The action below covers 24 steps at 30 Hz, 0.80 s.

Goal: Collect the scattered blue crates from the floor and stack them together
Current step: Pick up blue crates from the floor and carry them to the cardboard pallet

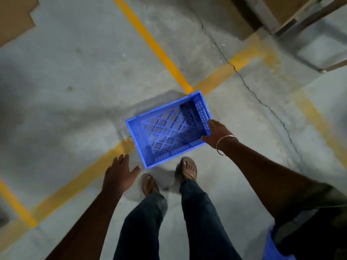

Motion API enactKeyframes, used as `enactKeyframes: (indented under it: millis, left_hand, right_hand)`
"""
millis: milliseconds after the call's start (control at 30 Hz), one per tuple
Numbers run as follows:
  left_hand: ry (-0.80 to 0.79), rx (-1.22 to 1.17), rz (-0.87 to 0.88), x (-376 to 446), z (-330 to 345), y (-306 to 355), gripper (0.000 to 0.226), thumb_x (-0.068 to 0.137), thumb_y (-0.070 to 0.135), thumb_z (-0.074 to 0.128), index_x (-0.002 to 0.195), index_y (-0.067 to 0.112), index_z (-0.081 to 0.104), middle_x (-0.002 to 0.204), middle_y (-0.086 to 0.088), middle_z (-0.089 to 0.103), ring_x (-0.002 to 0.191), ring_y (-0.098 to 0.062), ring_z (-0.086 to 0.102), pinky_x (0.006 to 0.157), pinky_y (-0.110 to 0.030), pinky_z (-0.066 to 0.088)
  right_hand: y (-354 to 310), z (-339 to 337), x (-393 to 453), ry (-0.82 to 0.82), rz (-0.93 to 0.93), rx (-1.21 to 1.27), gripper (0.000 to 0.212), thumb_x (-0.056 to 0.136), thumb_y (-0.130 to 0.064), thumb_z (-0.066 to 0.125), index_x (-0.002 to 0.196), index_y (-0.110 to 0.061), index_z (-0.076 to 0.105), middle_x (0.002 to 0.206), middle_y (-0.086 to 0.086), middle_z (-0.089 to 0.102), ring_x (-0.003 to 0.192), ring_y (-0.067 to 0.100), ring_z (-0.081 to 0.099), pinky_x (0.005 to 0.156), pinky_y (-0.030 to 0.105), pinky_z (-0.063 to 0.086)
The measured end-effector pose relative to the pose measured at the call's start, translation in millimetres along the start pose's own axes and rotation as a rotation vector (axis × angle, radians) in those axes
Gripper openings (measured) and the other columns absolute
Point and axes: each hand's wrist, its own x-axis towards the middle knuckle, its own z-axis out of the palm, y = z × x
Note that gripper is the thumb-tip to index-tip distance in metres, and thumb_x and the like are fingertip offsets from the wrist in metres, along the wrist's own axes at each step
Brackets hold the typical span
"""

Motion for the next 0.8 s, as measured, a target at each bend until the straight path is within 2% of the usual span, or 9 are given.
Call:
enactKeyframes:
  millis: [133,233,333,433,533,600,733,800]
  left_hand:
    - [0.013,-0.014,0.004,71.2,64.3,10.1,0.085,0.092,0.055,0.053,0.156,0.010,0.021,0.164,-0.009,0.017,0.151,-0.027,0.016,0.116,-0.045,0.026]
    - [0.042,0.077,-0.029,125.5,107.5,6.4,0.089,0.090,0.055,0.056,0.155,0.005,0.021,0.164,-0.013,0.017,0.149,-0.031,0.021,0.113,-0.050,0.029]
    - [0.116,0.199,-0.006,169.9,144.5,1.6,0.090,0.083,0.054,0.062,0.148,-0.002,0.033,0.156,-0.023,0.031,0.142,-0.039,0.033,0.106,-0.058,0.033]
    - [0.138,0.301,0.030,203.5,171.0,0.7,0.090,0.076,0.050,0.053,0.141,-0.010,0.038,0.147,-0.032,0.039,0.131,-0.047,0.043,0.098,-0.059,0.036]
    - [0.175,0.314,0.010,225.0,181.8,2.4,0.087,0.077,0.042,0.048,0.144,-0.012,0.030,0.148,-0.038,0.031,0.128,-0.050,0.043,0.097,-0.057,0.038]
    - [0.190,0.260,-0.008,232.2,182.6,6.4,0.084,0.077,0.033,0.047,0.145,-0.012,0.026,0.146,-0.043,0.028,0.121,-0.054,0.049,0.091,-0.056,0.045]
    - [0.226,0.172,-0.025,241.4,184.9,10.9,0.086,0.070,0.008,0.068,0.145,-0.009,0.029,0.142,-0.042,0.031,0.079,-0.056,0.063,0.061,-0.052,0.053]
    - [0.280,0.086,-0.030,246.7,184.4,10.4,0.081,0.073,0.005,0.067,0.145,-0.003,0.032,0.137,-0.036,0.038,0.075,-0.055,0.062,0.059,-0.055,0.052]
  right_hand:
    - [50.0,49.8,83.9,-0.013,0.014,-0.041,0.093,0.081,-0.038,0.070,0.152,-0.004,0.020,0.158,0.017,0.024,0.145,0.030,0.025,0.117,0.037,0.027]
    - [84.8,88.9,140.8,-0.029,0.020,-0.128,0.100,0.079,-0.041,0.069,0.153,-0.003,0.013,0.160,0.019,0.016,0.148,0.031,0.017,0.119,0.040,0.023]
    - [107.3,119.2,182.8,0.010,-0.024,-0.365,0.101,0.081,-0.045,0.063,0.154,-0.004,0.005,0.162,0.018,0.004,0.150,0.031,0.007,0.118,0.047,0.023]
    - [119.0,139.4,215.2,0.073,-0.070,-0.484,0.093,0.085,-0.039,0.055,0.154,-0.006,0.003,0.162,0.016,-0.001,0.150,0.031,0.005,0.116,0.051,0.024]
    - [124.5,151.5,236.7,0.139,-0.107,-0.454,0.079,0.089,-0.029,0.046,0.153,-0.003,0.007,0.159,0.026,0.005,0.147,0.039,0.013,0.110,0.052,0.033]
    - [126.8,156.8,245.4,0.182,-0.129,-0.433,0.070,0.091,-0.019,0.041,0.153,-0.001,0.012,0.155,0.034,0.011,0.141,0.047,0.024,0.102,0.054,0.040]
    - [128.7,167.4,258.9,0.245,-0.140,-0.396,0.068,0.089,-0.005,0.043,0.151,0.000,0.018,0.145,0.037,0.026,0.120,0.054,0.042,0.086,0.057,0.049]
    - [128.7,170.4,264.2,0.263,-0.147,-0.385,0.071,0.085,0.003,0.043,0.152,-0.001,0.018,0.140,0.036,0.029,0.115,0.052,0.042,0.087,0.057,0.050]
